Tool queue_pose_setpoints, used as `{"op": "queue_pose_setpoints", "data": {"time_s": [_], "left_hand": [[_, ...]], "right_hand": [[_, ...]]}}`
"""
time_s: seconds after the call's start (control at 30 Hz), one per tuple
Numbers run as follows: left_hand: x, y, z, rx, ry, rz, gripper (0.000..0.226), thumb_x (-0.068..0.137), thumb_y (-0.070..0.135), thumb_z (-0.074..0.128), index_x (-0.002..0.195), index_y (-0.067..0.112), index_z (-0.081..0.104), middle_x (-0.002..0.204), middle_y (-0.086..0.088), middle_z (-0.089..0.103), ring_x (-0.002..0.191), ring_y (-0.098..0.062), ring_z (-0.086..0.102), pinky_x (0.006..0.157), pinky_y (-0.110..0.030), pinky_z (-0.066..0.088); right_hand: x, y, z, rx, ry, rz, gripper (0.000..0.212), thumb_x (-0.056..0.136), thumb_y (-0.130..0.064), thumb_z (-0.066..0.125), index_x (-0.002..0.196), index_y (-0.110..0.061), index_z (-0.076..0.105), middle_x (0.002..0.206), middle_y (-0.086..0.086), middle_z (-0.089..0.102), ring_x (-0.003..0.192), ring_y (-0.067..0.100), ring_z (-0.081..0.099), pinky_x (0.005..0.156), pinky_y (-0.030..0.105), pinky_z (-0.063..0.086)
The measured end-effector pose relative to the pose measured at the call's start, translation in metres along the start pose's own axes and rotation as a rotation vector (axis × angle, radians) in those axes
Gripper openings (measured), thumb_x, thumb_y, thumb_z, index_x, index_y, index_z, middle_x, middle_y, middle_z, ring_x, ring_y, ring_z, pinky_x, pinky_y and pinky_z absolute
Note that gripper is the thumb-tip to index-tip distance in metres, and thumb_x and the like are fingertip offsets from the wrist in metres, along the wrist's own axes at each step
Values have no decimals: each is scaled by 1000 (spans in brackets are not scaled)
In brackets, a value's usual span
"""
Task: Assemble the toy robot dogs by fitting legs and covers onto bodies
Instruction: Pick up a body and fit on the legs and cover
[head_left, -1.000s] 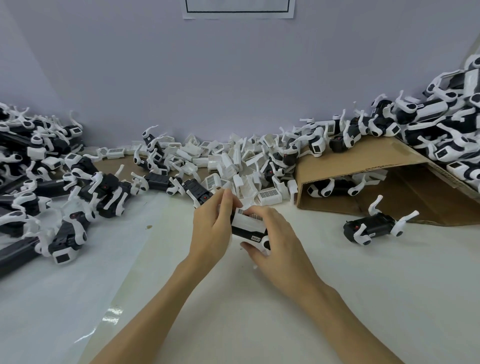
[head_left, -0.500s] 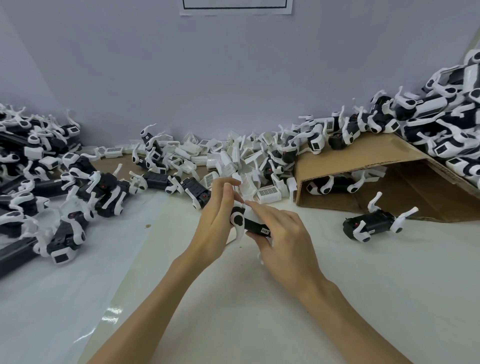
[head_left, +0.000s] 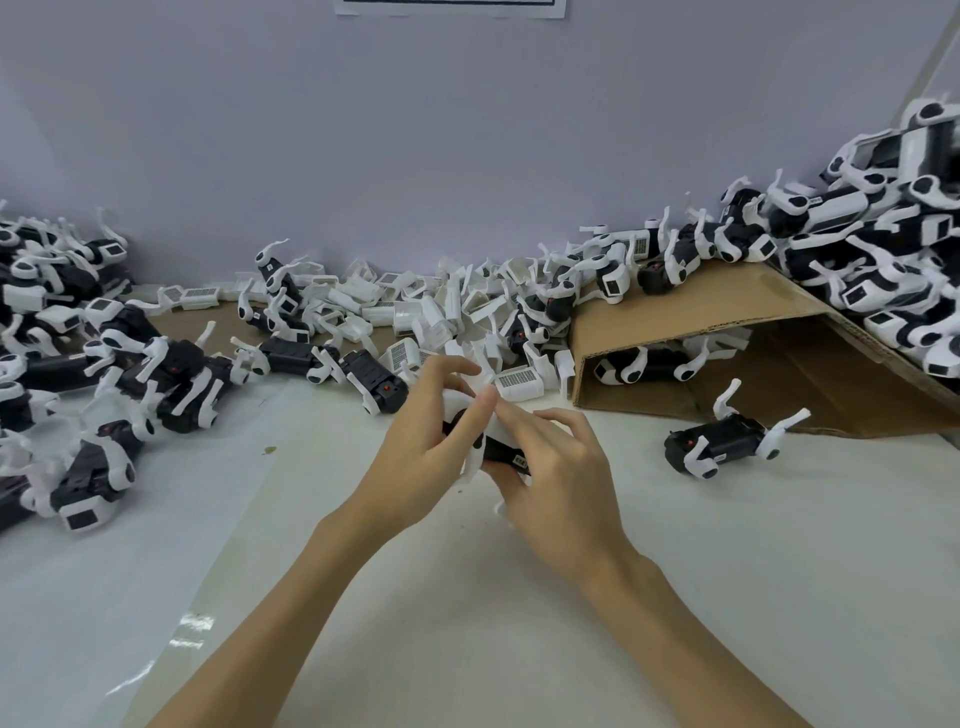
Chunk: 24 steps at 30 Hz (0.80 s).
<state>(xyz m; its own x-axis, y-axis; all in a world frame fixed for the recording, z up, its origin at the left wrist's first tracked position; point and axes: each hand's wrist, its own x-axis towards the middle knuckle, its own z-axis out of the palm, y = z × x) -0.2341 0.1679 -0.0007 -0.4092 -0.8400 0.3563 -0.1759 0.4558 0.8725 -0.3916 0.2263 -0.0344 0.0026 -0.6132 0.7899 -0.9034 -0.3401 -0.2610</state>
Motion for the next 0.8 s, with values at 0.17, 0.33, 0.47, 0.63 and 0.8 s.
{"op": "queue_pose_setpoints", "data": {"time_s": [0.17, 0.33, 0.47, 0.63, 0.8], "left_hand": [[1, -3, -5, 291, 25, 74, 50, 93, 79, 53, 125, 42, 45, 104, 18, 66, 90, -7, 68, 70, -22, 48], [1, -5, -1, 321, 51, 103, 43, 89, 75, 61, 114, 41, 50, 87, 17, 67, 77, -7, 66, 65, -14, 45], [1, -4, -2, 320, 30, 103, 63, 80, 90, 58, 118, 41, 50, 100, 19, 65, 79, -8, 65, 67, -17, 47], [2, -8, -7, 253, 3, 63, 66, 77, 88, 65, 119, 39, 54, 94, 12, 70, 74, -15, 67, 68, -33, 56], [2, -8, -5, 245, 41, 120, 59, 78, 80, 71, 115, 36, 58, 102, 14, 69, 74, -12, 66, 65, -17, 49]], "right_hand": [[2, 2, -4, 61, -53, 14, 54, 88, -13, 81, 140, -13, 64, 132, -7, 70, 118, 8, 62, 105, 28, 44], [4, 7, -8, 62, -141, 57, 62, 85, -9, 83, 143, -14, 62, 133, -3, 69, 123, 17, 62, 109, 29, 44], [6, 5, -10, 13, -13, 63, 59, 76, -10, 91, 131, -17, 71, 110, -7, 78, 109, 9, 51, 96, 29, 50], [5, 5, -9, 95, -149, 87, 67, 86, -13, 84, 148, -20, 59, 136, -9, 69, 121, 14, 60, 108, 33, 47], [6, 6, -9, 82, -71, 21, 58, 81, -9, 87, 136, -17, 68, 118, -6, 75, 115, 6, 53, 108, 32, 47]]}}
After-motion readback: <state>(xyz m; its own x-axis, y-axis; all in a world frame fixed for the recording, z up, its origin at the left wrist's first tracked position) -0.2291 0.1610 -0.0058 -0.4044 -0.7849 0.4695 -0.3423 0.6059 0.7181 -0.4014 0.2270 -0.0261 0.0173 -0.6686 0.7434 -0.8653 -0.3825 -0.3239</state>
